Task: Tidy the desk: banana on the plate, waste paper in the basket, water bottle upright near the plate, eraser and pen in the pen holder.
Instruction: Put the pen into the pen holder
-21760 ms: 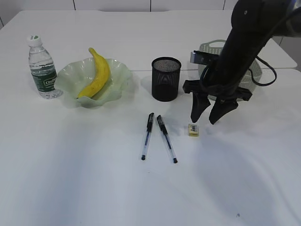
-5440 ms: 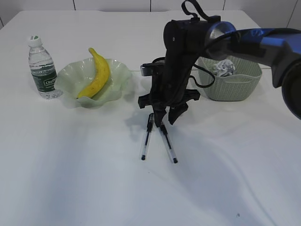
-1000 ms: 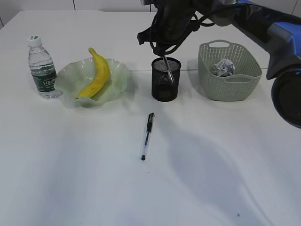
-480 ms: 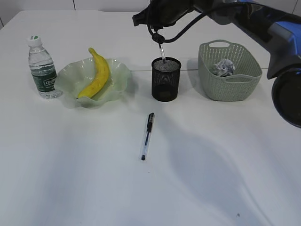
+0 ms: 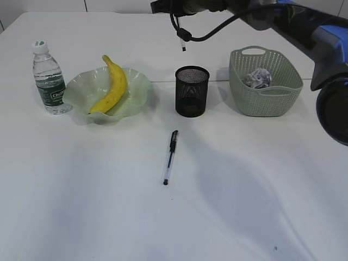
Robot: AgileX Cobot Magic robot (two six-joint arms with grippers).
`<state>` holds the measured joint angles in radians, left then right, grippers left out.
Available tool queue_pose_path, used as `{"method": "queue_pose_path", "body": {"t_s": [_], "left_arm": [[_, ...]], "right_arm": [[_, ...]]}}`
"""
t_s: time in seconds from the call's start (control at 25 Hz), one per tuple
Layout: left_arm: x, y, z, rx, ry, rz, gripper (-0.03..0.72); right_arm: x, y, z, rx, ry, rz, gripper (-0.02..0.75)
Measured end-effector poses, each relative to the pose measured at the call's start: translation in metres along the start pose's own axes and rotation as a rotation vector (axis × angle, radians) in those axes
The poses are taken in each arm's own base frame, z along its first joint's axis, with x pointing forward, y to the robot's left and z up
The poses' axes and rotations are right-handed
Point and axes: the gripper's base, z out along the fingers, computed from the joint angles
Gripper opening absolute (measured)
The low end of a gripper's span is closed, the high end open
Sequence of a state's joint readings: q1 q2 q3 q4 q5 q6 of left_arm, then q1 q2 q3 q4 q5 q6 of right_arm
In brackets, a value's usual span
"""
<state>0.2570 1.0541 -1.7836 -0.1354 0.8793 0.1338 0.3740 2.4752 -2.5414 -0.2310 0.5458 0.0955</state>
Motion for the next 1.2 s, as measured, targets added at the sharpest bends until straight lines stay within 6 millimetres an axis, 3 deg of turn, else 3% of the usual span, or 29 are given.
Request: {"method": "queue_pose_path", "body": {"t_s": [0.68,1.2], "left_arm": [[-0.001,0.000,0.000,-0.001,-0.006,0.000,0.261],[-0.002,0.000,0.000,-0.002,-0.026,-0.001,0.261]], "right_arm": [[0.036,-0.003,0.030,0.004,0.028,0.008,0.062],[0.046,-0.005,0.032,0.013,0.105,0.011,0.062]]}}
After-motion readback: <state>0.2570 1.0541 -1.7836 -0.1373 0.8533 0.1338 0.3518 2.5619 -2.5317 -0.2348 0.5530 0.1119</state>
